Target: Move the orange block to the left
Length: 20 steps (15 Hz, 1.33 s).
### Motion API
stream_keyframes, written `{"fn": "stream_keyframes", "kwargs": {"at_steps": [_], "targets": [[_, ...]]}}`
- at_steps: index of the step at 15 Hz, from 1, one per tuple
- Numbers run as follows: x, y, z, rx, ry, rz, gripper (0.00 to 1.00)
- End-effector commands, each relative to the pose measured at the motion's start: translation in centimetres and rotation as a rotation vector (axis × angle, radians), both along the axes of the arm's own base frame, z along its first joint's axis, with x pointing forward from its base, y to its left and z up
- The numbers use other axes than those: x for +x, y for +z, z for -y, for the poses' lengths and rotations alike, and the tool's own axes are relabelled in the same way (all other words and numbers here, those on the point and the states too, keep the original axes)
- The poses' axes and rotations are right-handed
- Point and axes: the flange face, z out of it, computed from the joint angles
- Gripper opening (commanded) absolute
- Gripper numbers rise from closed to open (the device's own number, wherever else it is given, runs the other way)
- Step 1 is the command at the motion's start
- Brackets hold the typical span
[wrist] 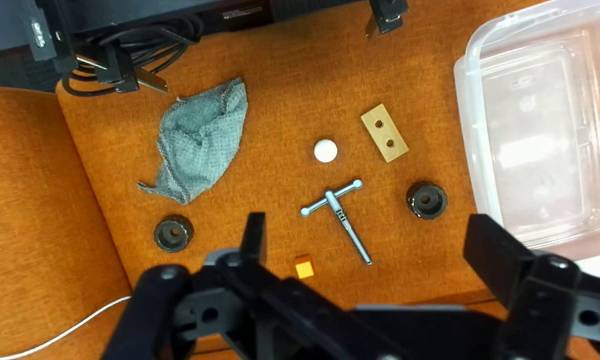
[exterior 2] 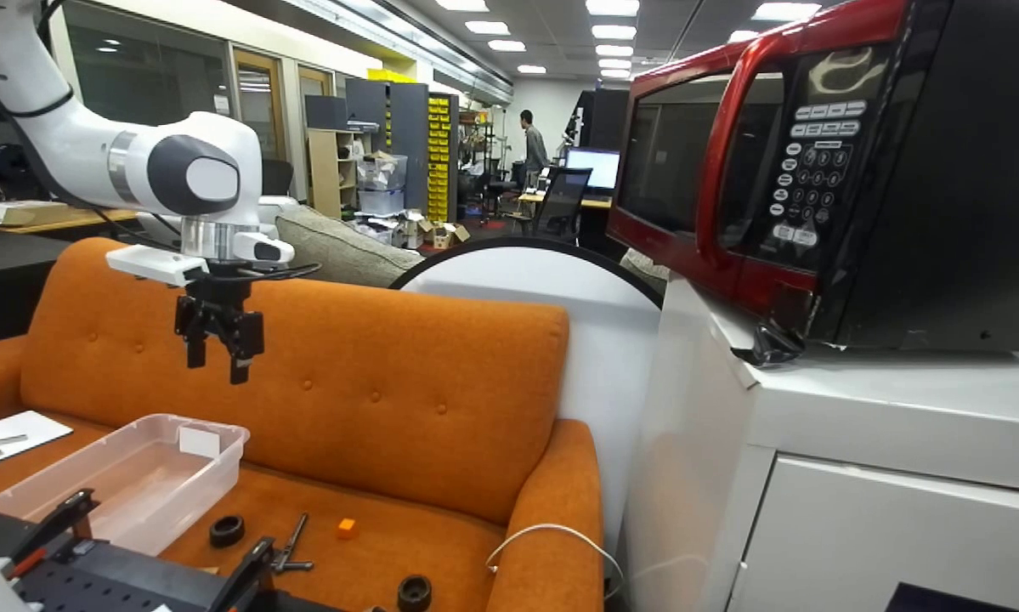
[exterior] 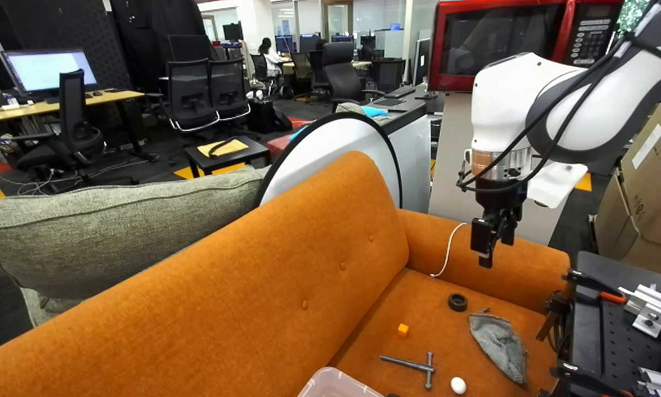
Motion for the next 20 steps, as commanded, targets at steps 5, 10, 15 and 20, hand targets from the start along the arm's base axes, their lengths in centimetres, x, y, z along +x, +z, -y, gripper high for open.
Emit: {"fn": "stream_keyframes", "kwargs": {"at_steps": [5, 10, 15, 20], "targets": [[0.1, -0.1, 0.0, -0.014, -0.003, 0.002, 1.00], [2.1, -4.8, 0.0, -0.063, -0.009, 0.035, 1.00], [3.0, -8.6, 0.6, -0.083, -0.033, 0.026, 1.00], [4.8, -11.0, 0.6, -0.097, -0.048, 0.009, 1.00]]}}
